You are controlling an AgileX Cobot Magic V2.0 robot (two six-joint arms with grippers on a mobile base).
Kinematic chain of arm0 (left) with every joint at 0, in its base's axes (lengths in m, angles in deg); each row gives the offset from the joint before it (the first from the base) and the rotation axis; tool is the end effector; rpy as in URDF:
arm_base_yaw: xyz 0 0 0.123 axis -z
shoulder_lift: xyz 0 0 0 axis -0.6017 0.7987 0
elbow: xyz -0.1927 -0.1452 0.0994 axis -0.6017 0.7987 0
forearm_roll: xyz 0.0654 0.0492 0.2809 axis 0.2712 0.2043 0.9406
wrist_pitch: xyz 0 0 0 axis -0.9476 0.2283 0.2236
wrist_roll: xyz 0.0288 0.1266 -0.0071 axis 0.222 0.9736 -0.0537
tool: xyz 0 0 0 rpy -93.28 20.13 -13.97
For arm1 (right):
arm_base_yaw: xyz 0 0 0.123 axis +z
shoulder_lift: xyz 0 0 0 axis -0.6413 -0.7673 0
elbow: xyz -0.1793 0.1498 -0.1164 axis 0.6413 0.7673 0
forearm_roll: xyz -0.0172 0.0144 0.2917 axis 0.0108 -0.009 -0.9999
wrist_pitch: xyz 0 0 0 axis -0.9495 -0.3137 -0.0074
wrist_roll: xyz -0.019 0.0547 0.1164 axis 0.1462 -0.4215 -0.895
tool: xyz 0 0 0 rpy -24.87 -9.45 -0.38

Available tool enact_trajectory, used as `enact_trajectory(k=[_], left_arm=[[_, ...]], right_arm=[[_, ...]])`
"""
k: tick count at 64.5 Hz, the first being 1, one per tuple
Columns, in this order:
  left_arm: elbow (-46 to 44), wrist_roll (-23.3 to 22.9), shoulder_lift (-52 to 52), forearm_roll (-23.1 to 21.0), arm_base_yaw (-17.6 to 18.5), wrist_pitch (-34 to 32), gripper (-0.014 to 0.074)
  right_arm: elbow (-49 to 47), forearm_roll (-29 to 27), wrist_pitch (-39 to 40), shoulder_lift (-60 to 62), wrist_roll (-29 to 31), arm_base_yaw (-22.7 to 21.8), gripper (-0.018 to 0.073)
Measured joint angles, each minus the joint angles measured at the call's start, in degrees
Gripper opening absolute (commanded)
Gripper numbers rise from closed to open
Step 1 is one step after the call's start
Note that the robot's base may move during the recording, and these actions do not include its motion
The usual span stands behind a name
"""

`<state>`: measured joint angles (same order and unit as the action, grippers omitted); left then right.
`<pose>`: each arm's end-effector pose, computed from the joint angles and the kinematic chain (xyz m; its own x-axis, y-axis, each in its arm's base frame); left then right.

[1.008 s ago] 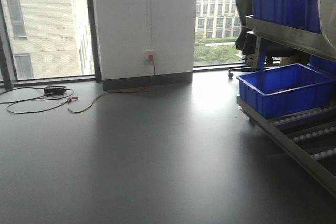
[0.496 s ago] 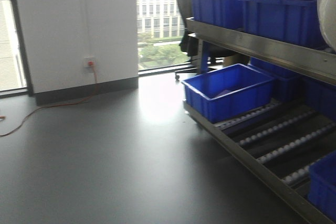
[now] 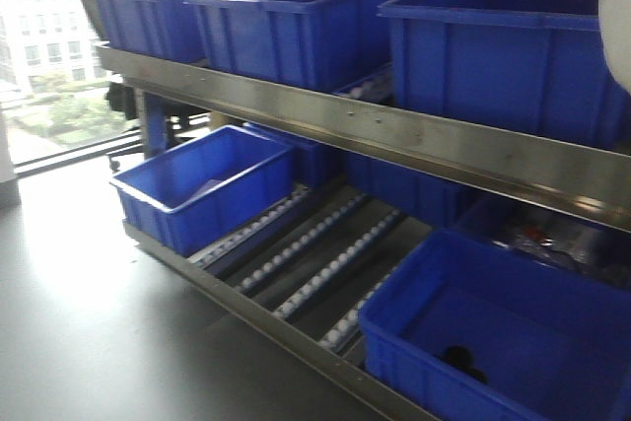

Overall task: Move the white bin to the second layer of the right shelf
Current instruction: 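Turn the base toward the roller shelf with blue crates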

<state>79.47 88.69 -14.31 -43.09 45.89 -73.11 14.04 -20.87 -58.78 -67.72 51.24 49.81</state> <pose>0.1590 -0.0253 0.2036 0.0136 0.0688 -0.9975 0.1569 0.9851 0.0701 0.2070 0.0225 0.3075 -0.3993 0.0860 -0.9128 -0.0165 0.9948 0.1010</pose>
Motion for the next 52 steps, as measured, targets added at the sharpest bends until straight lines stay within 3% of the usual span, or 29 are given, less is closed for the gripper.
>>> enact_trajectory(k=[52], left_arm=[[0.00,0.00,0.00,0.00,0.00,0.01,0.0085]], right_arm=[[0.08,0.00,0.10,-0.10,0.00,0.00,0.0070]])
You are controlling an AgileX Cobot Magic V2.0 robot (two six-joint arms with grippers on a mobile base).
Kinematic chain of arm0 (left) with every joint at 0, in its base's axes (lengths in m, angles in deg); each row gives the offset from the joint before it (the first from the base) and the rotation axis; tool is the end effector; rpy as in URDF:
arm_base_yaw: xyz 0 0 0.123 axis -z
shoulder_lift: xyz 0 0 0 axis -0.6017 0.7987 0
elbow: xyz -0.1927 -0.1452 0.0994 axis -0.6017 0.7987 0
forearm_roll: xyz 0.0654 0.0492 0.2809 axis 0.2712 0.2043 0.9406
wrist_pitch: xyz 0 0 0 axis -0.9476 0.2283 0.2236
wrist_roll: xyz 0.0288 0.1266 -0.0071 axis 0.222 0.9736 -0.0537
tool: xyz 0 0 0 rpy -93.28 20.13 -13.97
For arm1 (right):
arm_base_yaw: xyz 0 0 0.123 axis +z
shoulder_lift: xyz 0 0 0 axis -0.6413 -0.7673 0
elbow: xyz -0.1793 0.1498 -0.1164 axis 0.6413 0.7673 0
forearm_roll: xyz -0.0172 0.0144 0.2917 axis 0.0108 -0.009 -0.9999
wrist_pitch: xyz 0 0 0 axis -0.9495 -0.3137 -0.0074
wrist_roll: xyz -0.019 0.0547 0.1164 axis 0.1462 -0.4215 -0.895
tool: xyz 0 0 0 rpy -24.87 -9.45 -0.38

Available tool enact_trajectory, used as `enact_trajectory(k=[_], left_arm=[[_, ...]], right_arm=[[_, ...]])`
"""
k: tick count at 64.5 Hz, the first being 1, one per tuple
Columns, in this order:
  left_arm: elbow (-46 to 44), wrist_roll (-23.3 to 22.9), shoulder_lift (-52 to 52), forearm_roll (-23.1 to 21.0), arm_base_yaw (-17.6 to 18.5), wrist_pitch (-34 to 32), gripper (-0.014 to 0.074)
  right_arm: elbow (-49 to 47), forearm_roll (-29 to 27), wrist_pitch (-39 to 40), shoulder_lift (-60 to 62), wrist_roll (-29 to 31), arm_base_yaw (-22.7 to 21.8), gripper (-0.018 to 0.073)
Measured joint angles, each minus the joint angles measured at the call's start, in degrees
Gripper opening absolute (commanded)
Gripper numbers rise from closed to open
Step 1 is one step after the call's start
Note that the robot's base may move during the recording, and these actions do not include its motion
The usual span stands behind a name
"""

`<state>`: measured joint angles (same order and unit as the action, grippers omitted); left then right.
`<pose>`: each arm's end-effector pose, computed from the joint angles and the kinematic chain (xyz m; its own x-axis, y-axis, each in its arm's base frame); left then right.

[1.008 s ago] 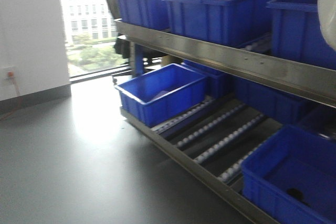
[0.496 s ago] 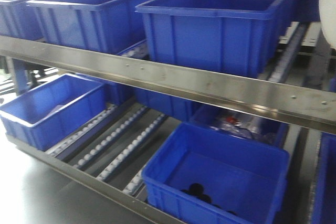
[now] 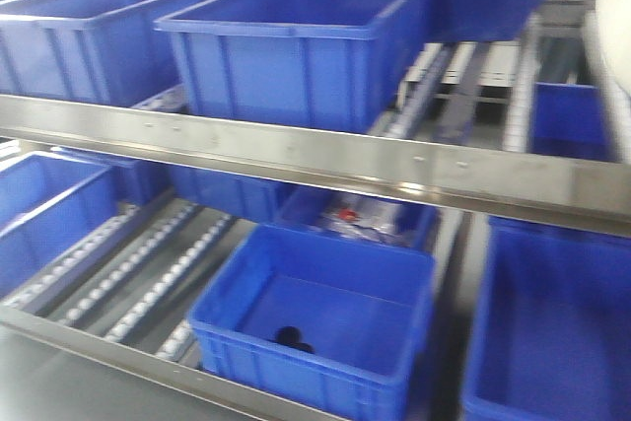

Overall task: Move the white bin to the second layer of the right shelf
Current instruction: 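Turn the base toward the roller shelf with blue crates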

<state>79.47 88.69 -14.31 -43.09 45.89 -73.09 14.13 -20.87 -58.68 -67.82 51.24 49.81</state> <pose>0.1590 -0.0253 0.2036 0.0132 0.0689 -0.9975 0.1569 0.9851 0.0701 0.2074 0.0226 0.3067 -0.4008 0.0856 -0.9122 -0.0167 0.9948 0.1007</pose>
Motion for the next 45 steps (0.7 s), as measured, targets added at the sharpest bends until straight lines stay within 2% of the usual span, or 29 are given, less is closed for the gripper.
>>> enact_trajectory(k=[45], left_arm=[[0.00,0.00,0.00,0.00,0.00,0.00,0.0085]], right_arm=[[0.00,0.00,0.00,0.00,0.00,0.00,0.0070]])
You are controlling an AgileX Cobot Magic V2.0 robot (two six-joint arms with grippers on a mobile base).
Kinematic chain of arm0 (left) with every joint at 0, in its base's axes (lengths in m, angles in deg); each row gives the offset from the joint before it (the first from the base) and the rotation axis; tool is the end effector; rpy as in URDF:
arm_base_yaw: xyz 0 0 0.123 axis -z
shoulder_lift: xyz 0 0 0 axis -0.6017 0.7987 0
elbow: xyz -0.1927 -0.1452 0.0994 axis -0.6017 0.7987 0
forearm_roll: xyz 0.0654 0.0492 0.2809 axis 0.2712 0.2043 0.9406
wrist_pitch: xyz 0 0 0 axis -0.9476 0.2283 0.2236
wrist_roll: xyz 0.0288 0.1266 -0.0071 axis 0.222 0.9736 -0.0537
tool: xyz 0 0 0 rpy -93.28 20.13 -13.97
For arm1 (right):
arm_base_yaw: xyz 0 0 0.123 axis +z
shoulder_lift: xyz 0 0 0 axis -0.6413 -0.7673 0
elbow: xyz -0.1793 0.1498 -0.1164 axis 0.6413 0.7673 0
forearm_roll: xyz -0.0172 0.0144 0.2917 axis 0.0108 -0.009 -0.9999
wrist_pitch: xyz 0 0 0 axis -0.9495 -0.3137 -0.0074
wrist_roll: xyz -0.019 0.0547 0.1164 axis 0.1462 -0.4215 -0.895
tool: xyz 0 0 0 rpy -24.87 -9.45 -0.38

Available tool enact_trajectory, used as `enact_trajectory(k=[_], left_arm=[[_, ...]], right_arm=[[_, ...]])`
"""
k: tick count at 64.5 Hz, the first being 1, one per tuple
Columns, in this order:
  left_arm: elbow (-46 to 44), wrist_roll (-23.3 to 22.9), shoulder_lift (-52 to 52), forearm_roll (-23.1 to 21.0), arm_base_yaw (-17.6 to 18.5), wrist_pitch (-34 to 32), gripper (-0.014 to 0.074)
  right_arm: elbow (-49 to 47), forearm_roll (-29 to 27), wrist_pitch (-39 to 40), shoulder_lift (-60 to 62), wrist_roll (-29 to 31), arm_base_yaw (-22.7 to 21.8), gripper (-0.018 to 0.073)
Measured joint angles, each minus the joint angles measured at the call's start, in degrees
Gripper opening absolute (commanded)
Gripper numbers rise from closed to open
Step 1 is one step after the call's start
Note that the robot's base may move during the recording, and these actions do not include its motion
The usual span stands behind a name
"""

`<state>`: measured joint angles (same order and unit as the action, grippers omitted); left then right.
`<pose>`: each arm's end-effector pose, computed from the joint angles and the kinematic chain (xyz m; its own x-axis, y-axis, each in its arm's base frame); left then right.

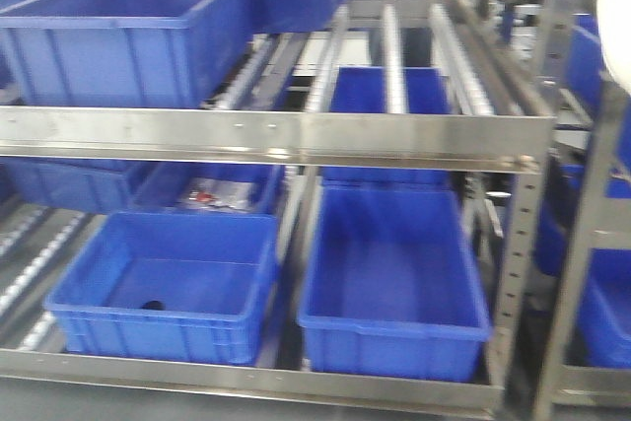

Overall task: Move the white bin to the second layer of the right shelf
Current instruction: 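Drive the base up to the roller shelf, bin held in right gripper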

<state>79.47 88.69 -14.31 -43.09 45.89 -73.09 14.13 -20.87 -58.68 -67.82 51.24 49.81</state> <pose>0.1590 -0.0253 0.2036 0.0132 0.0689 -0.9975 0.1569 0.9851 0.0701 0.2074 0.0226 0.3067 -0.4008 0.0856 -0.9122 -0.0167 0.9948 0.1007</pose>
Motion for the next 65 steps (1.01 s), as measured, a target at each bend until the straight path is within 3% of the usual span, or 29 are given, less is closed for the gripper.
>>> enact_trajectory(k=[65], left_arm=[[0.00,0.00,0.00,0.00,0.00,0.00,0.0085]], right_arm=[[0.00,0.00,-0.10,0.10,0.00,0.00,0.0070]])
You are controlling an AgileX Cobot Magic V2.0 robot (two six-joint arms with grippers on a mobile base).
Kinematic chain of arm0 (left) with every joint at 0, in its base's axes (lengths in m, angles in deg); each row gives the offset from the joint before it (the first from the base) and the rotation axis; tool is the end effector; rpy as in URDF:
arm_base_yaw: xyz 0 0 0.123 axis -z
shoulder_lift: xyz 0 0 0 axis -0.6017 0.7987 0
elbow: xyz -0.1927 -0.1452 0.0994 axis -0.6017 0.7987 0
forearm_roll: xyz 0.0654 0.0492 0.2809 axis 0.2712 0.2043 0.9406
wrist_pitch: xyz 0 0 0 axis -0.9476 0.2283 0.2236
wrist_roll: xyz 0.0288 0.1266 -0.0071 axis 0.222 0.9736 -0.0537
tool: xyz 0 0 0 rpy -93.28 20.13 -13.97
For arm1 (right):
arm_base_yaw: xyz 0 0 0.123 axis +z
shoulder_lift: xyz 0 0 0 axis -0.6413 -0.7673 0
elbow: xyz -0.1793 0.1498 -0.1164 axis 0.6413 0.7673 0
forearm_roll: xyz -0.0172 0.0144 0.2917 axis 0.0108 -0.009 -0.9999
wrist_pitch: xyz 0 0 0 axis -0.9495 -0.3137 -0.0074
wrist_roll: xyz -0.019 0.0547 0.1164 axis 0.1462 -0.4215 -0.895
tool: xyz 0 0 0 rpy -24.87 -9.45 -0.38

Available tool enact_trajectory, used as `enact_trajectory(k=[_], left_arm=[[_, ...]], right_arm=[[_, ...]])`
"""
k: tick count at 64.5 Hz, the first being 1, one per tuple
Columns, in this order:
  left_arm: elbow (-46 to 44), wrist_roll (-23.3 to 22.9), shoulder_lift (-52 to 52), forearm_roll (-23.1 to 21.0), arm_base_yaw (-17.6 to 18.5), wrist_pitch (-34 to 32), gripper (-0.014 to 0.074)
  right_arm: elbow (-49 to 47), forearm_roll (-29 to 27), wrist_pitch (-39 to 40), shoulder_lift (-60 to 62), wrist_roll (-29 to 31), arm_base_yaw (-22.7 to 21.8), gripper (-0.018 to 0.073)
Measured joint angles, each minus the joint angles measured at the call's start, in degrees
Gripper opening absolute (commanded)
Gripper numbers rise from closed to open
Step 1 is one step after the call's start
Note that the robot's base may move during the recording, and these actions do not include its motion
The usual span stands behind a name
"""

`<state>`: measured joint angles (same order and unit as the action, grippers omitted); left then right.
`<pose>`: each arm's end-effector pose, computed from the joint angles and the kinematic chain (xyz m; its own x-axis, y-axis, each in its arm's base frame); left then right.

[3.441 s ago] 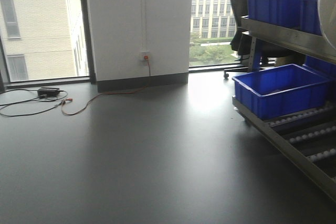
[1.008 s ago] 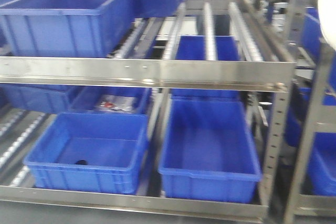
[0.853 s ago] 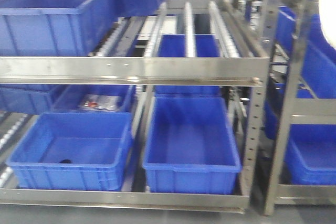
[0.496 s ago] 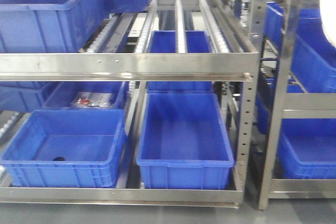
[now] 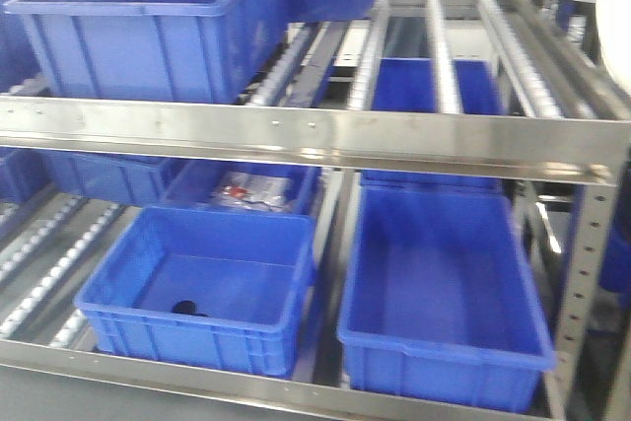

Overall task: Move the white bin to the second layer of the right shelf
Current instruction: 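Drive the base up to the roller shelf, bin held in right gripper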

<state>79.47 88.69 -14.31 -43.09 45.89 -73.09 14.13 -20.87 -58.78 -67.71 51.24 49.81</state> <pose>0.1590 -0.0253 0.2036 0.0132 0.0689 -0.9975 0.1569 0.9851 0.0701 0.2070 0.0225 0.3069 -0.4006 0.0858 -0.9122 -0.0164 0.9948 0.1008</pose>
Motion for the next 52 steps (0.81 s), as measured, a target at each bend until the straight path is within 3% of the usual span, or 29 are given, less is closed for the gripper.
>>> enact_trajectory(k=[52], left_arm=[[0.00,0.00,0.00,0.00,0.00,0.00,0.0085]], right_arm=[[0.00,0.00,0.00,0.00,0.00,0.00,0.0070]])
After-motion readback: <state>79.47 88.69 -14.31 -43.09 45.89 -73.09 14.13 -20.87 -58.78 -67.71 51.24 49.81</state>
